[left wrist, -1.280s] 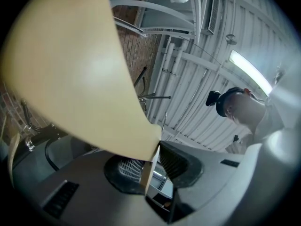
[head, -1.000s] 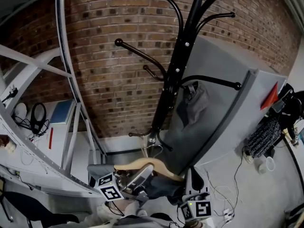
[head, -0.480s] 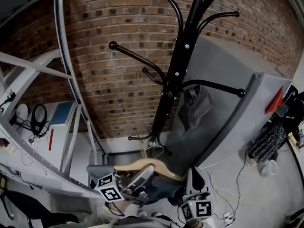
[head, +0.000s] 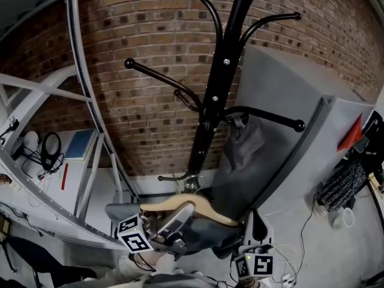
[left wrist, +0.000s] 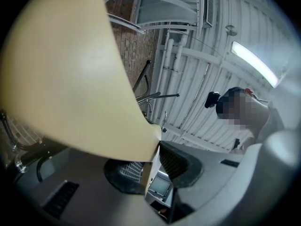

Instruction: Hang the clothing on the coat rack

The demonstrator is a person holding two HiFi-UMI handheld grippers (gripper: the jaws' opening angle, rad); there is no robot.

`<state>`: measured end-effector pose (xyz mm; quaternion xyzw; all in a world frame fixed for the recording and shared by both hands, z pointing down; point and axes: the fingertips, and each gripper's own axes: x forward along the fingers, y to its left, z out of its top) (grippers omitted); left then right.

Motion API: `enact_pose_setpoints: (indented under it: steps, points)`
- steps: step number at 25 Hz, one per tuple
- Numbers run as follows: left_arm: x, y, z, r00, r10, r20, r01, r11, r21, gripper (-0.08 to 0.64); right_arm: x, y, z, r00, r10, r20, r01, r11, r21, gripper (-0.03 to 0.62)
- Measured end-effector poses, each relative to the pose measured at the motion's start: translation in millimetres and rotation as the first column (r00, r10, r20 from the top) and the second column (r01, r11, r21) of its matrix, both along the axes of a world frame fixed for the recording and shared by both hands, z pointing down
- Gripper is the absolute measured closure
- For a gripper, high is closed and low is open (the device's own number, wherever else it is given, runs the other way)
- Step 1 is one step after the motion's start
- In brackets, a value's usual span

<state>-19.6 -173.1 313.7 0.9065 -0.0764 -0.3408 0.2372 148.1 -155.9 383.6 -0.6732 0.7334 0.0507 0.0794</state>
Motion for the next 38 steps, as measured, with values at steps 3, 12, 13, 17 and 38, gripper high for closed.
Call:
enact_pose_setpoints:
  steps: [3,12,13,17,38]
  points:
    - [3,-9,-13,1.000,-0.003,-0.020,0.003,1.000,0.008,0.465,15,-2,0,1.000,0.018,0.001,-0.018,1.000,-0.009,0.571]
    - [20,-34,-28,0.999,-0.004,-0.049,0.004,1.000,0.009,0.465,28,-13,2,1.000,-0.002,0.010,0.003,1.000,-0.022,0.571]
    - [21,-38,-27,0.999,-0.008,-0.049,0.008,1.000,0.004,0.465,29,-13,3,1.000,-0.001,0.017,0.002,1.000,-0.026,0.571]
    - [24,-56,-19,0.998,-0.019,-0.056,0.018,1.000,-0.022,0.465,39,-13,3,1.000,0.006,0.019,-0.005,0.999,-0.033,0.571]
    - [29,-113,16,0.998,-0.055,-0.029,0.053,0.997,-0.063,0.465,39,-45,26,0.999,-0.038,0.025,0.040,0.996,-0.085,0.571]
